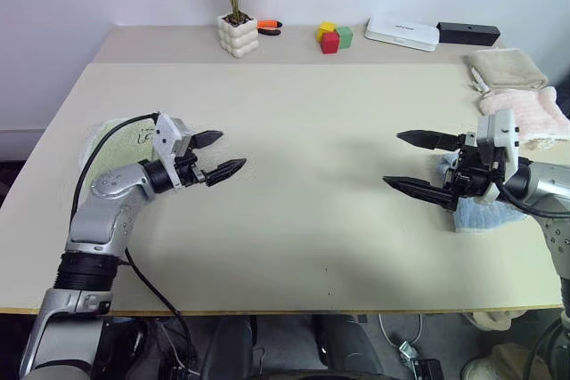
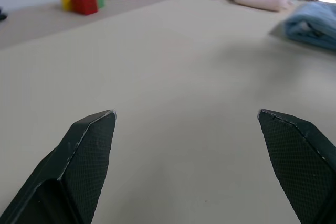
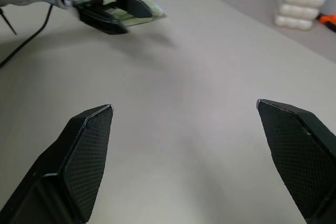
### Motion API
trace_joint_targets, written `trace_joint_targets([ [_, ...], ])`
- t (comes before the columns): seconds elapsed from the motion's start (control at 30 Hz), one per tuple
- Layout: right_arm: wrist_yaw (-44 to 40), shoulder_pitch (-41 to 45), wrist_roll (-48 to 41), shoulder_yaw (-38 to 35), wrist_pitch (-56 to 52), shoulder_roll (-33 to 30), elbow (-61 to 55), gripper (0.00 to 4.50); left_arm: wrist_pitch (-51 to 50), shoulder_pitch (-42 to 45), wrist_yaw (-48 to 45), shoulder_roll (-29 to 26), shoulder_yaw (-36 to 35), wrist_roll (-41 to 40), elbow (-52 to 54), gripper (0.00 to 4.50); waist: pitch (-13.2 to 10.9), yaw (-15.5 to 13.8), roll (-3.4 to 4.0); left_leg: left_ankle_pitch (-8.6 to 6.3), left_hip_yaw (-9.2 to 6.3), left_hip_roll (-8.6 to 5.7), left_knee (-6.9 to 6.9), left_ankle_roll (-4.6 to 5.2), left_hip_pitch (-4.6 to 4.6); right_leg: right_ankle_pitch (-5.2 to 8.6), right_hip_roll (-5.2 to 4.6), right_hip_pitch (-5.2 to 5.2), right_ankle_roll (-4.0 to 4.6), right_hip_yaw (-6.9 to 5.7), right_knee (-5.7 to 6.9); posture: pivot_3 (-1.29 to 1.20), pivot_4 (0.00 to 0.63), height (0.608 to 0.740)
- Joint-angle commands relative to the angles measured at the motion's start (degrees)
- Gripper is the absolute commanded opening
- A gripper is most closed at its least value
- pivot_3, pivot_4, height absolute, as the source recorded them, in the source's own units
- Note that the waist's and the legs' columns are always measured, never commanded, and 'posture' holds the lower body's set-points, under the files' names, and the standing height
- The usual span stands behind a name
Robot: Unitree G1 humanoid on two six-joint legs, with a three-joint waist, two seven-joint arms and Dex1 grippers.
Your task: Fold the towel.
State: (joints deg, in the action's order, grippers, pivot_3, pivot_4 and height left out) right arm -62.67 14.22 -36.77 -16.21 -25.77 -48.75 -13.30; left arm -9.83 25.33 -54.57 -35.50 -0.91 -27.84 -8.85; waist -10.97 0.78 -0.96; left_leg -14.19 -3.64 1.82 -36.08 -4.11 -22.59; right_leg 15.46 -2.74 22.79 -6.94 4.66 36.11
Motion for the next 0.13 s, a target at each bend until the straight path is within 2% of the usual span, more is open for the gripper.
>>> trace_joint_targets([
  [0.03, 0.87, -0.52, -0.26, -1.96, -0.22, -1.21, -1.52, 4.50, 3.80, 0.83, -0.48, 1.84, -0.99, 1.79, -0.59, 4.43, 0.00, -0.04, 0.00, 0.00, 0.00, 0.00, -0.02, 0.00, 0.00, -0.05, 0.00, -0.01, -0.09, 0.00, 0.00, 0.00, 0.150, 0.740],
  [0.13, 1.22, 0.73, -0.82, -1.58, -1.19, -1.43, -1.76, 4.50, 4.83, 0.23, -0.01, 3.41, -1.18, 2.75, -0.72, 4.43, 0.00, 0.02, 0.00, 0.00, -0.01, 0.00, -0.02, 0.01, 0.00, -0.07, 0.00, 0.00, -0.14, 0.00, 0.02, 0.00, 0.150, 0.740],
])
